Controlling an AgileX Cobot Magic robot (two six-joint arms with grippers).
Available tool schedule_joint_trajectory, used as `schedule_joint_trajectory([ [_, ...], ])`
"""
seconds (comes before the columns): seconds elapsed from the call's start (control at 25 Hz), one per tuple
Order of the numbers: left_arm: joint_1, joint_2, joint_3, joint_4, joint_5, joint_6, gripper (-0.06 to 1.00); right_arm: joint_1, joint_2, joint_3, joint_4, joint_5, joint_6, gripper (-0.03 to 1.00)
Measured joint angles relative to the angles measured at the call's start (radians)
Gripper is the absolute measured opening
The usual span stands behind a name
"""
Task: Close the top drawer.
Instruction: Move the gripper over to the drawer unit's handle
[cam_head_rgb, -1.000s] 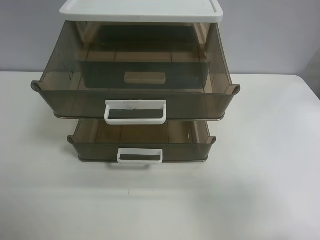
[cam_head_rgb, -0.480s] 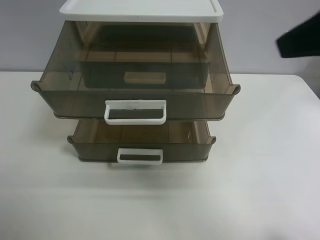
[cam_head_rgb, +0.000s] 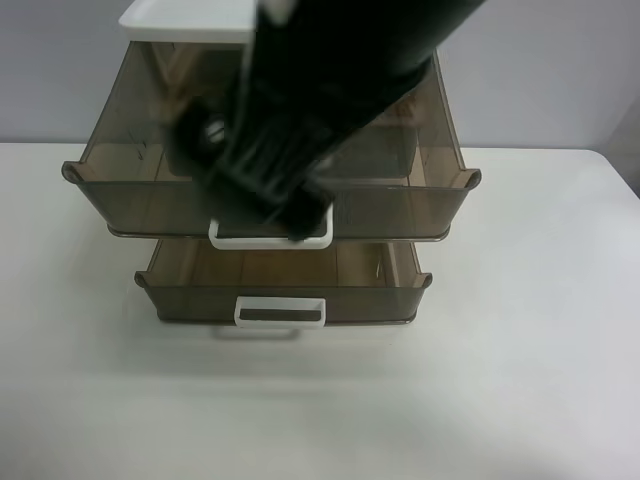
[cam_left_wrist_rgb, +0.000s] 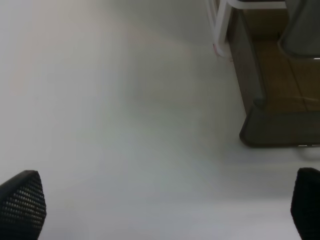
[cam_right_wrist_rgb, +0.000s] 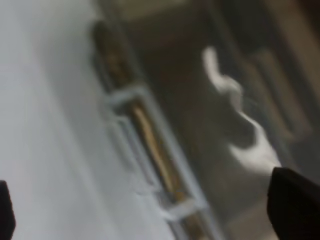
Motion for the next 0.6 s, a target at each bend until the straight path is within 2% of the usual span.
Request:
schedule_joint_trajectory([
  [0.24,0.0,0.0,0.0,0.0,0.0,0.0,0.99,0.139,0.137,-0.012,0.0,0.035,0.057,0.99],
  [0.6,0.0,0.0,0.0,0.0,0.0,0.0,0.99,0.159,0.322,-0.012,-0.034,0.131,0.093,0.99],
])
